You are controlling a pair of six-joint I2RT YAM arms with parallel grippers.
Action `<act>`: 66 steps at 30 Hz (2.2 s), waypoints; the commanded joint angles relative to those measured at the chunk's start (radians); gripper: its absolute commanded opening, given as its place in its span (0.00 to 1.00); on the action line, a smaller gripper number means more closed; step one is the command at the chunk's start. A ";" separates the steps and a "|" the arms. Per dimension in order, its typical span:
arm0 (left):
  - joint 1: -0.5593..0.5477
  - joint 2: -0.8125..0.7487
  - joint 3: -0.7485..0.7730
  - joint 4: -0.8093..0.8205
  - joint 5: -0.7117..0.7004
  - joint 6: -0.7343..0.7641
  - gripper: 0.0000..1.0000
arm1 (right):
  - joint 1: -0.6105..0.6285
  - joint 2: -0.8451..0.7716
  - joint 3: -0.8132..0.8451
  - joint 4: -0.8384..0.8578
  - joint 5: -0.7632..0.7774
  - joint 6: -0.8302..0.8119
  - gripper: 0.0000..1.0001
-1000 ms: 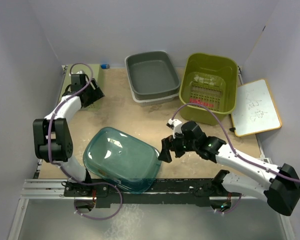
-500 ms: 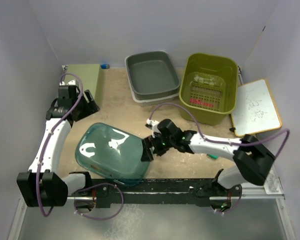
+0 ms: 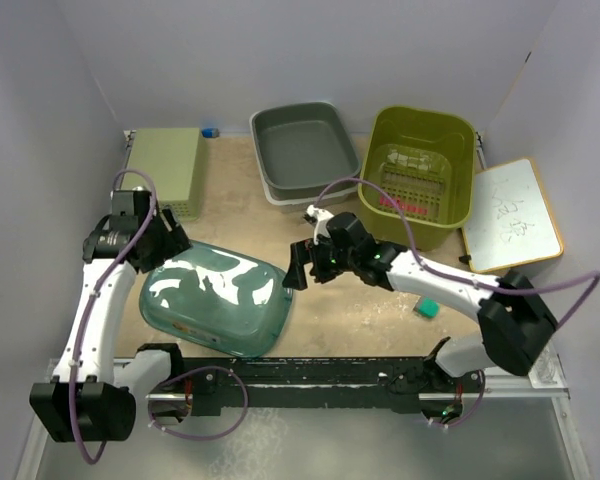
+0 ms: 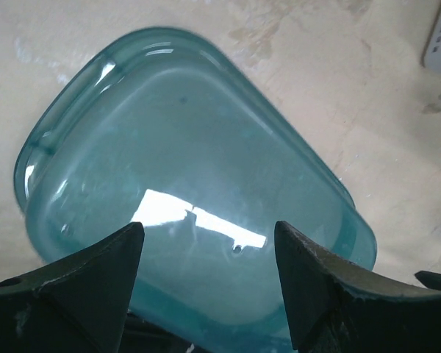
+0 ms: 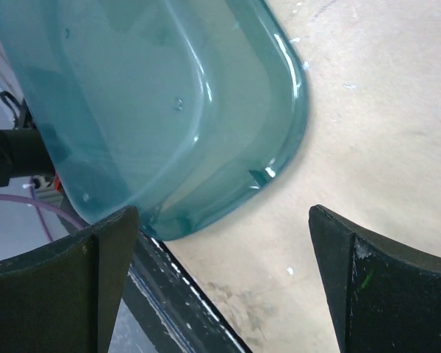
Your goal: Turn the large container upside down
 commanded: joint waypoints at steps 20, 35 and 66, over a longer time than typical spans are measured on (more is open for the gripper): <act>-0.004 -0.316 -0.293 -0.055 0.038 -0.460 0.74 | -0.052 0.259 0.253 0.079 -0.315 -0.183 1.00; -0.004 -0.051 -0.289 0.271 -0.035 -0.374 0.74 | 0.007 0.228 0.043 0.410 -0.485 0.010 1.00; -0.002 -0.314 -0.425 0.190 -0.220 -0.592 0.85 | 0.025 0.367 0.238 0.305 -0.490 -0.008 1.00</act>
